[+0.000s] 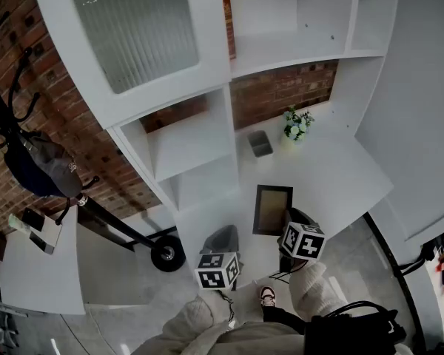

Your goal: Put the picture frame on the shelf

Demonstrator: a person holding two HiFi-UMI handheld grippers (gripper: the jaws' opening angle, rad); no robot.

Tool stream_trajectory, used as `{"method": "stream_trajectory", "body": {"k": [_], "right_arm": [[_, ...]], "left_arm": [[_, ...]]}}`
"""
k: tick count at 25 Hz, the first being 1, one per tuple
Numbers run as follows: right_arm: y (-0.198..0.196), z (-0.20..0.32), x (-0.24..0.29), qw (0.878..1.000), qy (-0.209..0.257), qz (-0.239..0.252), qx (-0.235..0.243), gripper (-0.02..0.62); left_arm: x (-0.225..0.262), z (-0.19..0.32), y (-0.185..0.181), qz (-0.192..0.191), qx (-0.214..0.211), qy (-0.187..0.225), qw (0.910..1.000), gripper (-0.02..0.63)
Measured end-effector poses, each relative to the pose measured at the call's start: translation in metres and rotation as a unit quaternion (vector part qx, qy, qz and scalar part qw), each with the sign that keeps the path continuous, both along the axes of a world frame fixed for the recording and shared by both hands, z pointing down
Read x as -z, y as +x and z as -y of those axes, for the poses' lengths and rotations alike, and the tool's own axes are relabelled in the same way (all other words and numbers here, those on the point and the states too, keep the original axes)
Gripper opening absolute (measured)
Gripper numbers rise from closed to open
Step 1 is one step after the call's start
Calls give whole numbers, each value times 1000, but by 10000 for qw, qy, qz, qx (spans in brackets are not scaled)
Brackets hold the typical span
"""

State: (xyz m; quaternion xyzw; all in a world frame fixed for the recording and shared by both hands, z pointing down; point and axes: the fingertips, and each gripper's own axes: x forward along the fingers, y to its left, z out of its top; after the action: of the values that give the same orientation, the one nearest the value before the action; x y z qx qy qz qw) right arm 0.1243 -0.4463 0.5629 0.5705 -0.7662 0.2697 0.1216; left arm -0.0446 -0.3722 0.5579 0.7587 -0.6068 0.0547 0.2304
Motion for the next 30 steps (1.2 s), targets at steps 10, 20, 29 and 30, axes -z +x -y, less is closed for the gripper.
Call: {"method": "stream_trajectory", "body": {"k": [10, 20, 29, 30], "right_arm": [[19, 3, 85, 9956, 927, -10, -123, 71], [37, 27, 194, 9805, 1937, -46, -313, 69], [39, 43, 239, 9725, 2289, 116, -411, 69], [39, 46, 244, 9716, 2326, 138, -416, 69]], "left_arm": [[64, 14, 9, 221, -276, 699, 9969, 8], [152, 55, 26, 558, -533, 1545, 9850, 8], [191, 78, 39, 465, -682, 1764, 9809, 8], [195, 81, 39, 483, -687, 1792, 9802, 7]]}}
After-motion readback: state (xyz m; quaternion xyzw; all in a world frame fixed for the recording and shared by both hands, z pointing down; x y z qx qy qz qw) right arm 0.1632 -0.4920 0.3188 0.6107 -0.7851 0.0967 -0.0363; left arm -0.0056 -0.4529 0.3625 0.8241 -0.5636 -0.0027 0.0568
